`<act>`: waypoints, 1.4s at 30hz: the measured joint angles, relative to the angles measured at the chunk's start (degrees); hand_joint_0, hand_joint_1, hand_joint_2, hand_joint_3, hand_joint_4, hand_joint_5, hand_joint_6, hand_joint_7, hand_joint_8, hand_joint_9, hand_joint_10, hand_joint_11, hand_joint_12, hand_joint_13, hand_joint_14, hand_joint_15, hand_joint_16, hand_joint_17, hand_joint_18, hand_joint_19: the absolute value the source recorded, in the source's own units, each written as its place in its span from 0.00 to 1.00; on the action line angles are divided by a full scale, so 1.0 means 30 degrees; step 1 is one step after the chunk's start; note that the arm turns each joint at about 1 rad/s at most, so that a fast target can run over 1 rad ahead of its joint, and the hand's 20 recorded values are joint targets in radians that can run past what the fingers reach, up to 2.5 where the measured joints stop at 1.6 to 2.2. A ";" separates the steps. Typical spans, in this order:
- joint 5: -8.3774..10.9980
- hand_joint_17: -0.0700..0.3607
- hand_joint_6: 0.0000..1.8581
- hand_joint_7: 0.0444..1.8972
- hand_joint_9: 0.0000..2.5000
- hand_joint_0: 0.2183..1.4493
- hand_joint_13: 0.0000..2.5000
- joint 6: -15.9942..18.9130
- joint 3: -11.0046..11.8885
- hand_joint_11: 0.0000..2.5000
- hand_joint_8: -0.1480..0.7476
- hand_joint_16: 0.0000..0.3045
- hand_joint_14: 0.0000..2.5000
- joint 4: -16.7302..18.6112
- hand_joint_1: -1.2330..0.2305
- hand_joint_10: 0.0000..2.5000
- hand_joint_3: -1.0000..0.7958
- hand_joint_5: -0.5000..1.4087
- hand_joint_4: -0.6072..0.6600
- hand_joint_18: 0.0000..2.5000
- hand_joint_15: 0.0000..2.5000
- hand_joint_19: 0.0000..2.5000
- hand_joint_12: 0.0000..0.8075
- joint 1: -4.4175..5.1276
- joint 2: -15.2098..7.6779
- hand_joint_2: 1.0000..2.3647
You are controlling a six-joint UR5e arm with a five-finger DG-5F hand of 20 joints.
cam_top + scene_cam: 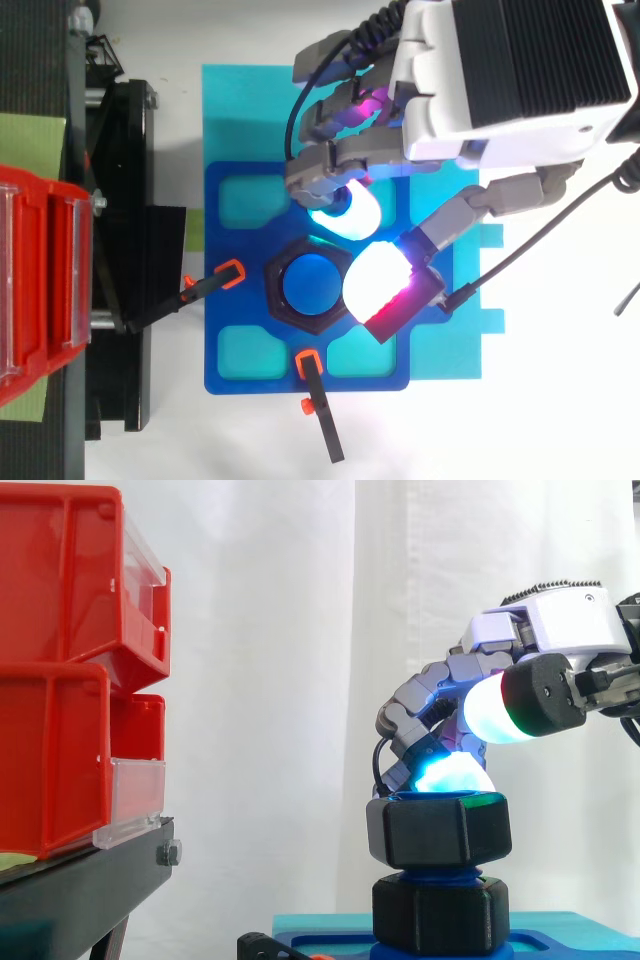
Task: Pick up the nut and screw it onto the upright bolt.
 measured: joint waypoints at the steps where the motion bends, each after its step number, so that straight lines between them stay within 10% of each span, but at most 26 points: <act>1: 0.0000 0.26 0.31 0.67 0.50 0.26 0.33 0.0000 0.0032 0.00 0.48 0.06 0.00 0.0001 0.63 0.00 0.28 0.28 0.54 0.22 0.00 0.00 0.27 -0.0007 0.0000 0.00; 17: -0.0501 0.35 0.27 0.45 0.41 0.22 0.27 -0.0027 0.1550 0.00 0.47 0.12 0.00 -0.1800 0.71 0.00 0.28 0.21 0.64 0.15 0.00 0.00 0.35 -0.0191 0.0001 0.00; 30: 0.0343 0.38 0.27 0.30 0.29 0.21 0.17 -0.0064 0.1456 0.00 0.42 0.13 0.00 -0.1649 0.77 0.00 0.28 0.19 0.59 0.06 0.00 0.00 0.35 0.0426 0.0001 0.00; 42: 0.1572 0.38 0.27 0.29 0.21 0.21 0.10 0.0192 -0.0501 0.00 0.41 0.14 0.00 0.1891 0.80 0.00 0.28 0.18 0.57 0.00 0.00 0.00 0.39 0.1406 0.0000 0.00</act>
